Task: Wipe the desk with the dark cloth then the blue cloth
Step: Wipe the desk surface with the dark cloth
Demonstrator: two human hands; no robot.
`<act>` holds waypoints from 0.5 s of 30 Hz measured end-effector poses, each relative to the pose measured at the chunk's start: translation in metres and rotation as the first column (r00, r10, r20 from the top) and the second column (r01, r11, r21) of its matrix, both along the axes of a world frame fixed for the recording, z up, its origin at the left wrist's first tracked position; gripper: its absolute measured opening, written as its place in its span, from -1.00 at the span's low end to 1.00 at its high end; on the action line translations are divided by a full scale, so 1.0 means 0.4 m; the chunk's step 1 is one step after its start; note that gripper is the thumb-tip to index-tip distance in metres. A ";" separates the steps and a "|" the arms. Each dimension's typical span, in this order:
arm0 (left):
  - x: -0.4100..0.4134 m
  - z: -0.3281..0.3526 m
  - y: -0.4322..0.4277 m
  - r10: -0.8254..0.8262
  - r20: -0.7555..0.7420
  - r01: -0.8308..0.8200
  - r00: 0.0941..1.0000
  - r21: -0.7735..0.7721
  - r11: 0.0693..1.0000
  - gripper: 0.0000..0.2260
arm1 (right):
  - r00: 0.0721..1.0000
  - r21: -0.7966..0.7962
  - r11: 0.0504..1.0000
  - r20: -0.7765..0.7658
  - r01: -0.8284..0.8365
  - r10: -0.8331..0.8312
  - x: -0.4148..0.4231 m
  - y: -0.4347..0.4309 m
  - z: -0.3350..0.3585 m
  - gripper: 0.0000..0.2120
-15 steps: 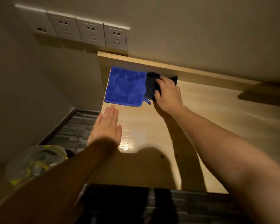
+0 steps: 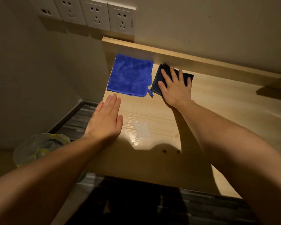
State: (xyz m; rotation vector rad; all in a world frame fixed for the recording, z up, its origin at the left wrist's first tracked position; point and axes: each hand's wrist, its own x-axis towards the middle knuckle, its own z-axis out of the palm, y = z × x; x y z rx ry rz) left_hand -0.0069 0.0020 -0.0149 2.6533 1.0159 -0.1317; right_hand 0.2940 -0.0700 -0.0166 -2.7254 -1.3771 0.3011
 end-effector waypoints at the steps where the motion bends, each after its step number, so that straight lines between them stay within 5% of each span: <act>1: -0.001 0.001 -0.001 0.002 0.001 -0.002 1.000 0.003 1.000 -0.39 | 1.000 -0.008 1.000 -0.001 0.022 -0.022 -0.006 -0.016 0.000 -0.43; 15: -0.005 0.006 -0.008 -0.024 -0.010 0.024 1.000 0.038 0.999 -0.40 | 0.989 -0.005 0.989 -0.001 0.151 -0.151 -0.227 -0.168 -0.010 -0.43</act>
